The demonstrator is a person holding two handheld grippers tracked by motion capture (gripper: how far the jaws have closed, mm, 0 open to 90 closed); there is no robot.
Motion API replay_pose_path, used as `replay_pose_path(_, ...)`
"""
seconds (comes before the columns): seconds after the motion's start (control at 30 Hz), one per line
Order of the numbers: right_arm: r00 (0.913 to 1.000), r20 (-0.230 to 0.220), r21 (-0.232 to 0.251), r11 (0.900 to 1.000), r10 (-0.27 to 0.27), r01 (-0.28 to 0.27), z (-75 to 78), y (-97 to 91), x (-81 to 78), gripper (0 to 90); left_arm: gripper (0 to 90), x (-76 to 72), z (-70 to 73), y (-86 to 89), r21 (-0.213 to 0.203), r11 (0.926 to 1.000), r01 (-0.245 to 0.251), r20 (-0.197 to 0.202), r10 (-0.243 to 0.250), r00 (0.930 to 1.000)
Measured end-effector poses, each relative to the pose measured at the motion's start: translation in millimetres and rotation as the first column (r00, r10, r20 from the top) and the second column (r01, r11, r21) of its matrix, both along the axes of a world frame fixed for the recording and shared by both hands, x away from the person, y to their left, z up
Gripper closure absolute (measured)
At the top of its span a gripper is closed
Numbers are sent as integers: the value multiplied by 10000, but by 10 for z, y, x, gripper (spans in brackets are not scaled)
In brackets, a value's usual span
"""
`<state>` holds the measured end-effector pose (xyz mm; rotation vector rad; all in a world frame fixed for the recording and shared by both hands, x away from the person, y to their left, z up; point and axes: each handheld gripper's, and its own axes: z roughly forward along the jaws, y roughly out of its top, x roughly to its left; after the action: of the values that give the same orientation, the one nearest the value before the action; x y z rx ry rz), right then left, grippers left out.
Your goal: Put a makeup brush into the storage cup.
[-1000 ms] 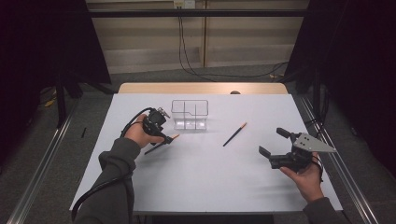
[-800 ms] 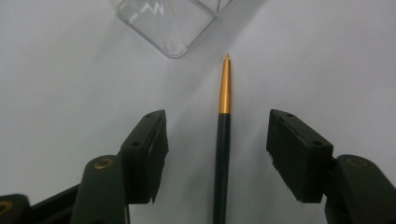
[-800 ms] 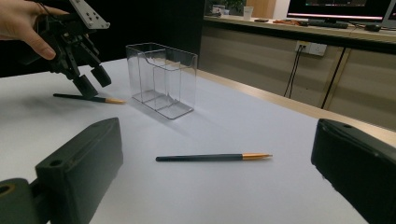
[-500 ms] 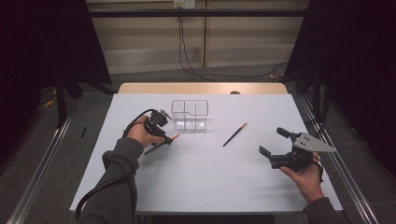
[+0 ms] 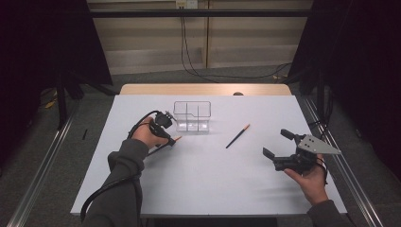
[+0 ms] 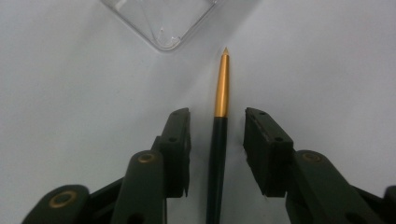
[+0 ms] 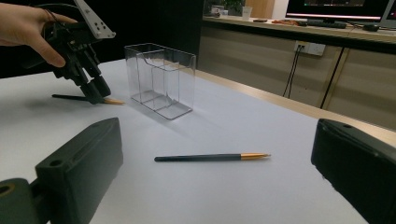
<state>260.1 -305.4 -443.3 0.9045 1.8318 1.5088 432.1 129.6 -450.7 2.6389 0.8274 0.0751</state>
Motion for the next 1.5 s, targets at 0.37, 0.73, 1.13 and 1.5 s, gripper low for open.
replay_pose_path(0.37, 10000, -19, -13, 10000, 25, -25, 5, -5, -4, 15, 671, 10, -6, -57, 125, 9999, -37, -9, 38, 10000)
replay_pose_path(0.73, 10000, 4, -52, 10000, -17, 17, 7, -3, -5, 16, 729, 26, 5, -125, 564, 9984, 71, -140, -63, 9999)
replay_pose_path(1.13, 10000, 34, -39, 10000, -26, 26, 9, -13, -5, 16, 837, 42, 7, -155, 632, 9979, -138, -482, 169, 9987)
replay_pose_path(1.5, 10000, 46, -41, 10000, -24, 24, 9, -20, -5, 16, 839, 48, 8, -141, 577, 9983, -87, -493, 115, 9987)
